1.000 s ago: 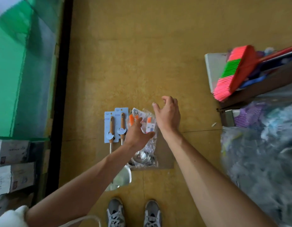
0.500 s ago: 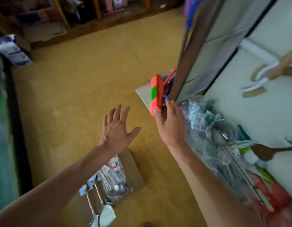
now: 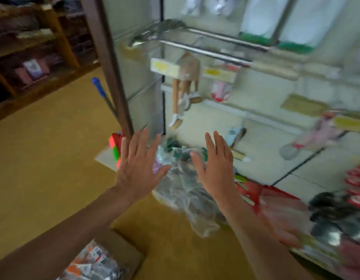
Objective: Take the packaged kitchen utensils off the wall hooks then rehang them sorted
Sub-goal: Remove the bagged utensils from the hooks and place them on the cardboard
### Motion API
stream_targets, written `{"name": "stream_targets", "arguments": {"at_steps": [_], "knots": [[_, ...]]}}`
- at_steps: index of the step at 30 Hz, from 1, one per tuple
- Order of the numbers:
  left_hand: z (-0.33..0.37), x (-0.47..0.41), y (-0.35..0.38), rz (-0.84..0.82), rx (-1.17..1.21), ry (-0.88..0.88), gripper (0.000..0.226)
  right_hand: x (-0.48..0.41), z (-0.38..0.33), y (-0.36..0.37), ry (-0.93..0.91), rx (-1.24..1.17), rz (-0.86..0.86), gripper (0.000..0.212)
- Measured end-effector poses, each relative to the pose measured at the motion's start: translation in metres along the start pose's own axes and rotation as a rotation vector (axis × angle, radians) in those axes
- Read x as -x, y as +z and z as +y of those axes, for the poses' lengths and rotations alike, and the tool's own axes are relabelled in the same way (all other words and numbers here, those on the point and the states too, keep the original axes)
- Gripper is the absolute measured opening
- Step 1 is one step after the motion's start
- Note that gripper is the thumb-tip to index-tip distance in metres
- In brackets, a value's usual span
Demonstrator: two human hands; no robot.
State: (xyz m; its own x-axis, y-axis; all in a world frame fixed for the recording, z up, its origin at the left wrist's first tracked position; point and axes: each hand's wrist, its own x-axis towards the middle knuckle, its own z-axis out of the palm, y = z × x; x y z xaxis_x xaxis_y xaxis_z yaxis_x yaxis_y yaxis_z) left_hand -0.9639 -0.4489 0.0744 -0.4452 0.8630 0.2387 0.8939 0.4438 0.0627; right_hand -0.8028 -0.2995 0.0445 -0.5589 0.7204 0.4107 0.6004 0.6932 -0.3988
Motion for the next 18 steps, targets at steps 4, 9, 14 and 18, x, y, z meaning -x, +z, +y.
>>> {"name": "stream_targets", "arguments": {"at_steps": [4,9,14,18], "knots": [[0.098,-0.016,-0.015,0.003,0.043,0.167,0.083,0.020,0.065,-0.072,0.104,0.081,0.052,0.071],[0.234,-0.025,-0.021,0.023,0.103,0.316,0.083,0.060,0.152,-0.158,0.220,0.146,0.135,0.070],[0.358,-0.008,-0.020,0.007,0.132,0.426,0.084,0.113,0.233,-0.233,0.356,0.172,0.176,0.070],[0.437,0.014,-0.021,-0.001,0.128,0.498,0.085,0.154,0.284,-0.281,0.418,0.179,0.174,0.070]]}}
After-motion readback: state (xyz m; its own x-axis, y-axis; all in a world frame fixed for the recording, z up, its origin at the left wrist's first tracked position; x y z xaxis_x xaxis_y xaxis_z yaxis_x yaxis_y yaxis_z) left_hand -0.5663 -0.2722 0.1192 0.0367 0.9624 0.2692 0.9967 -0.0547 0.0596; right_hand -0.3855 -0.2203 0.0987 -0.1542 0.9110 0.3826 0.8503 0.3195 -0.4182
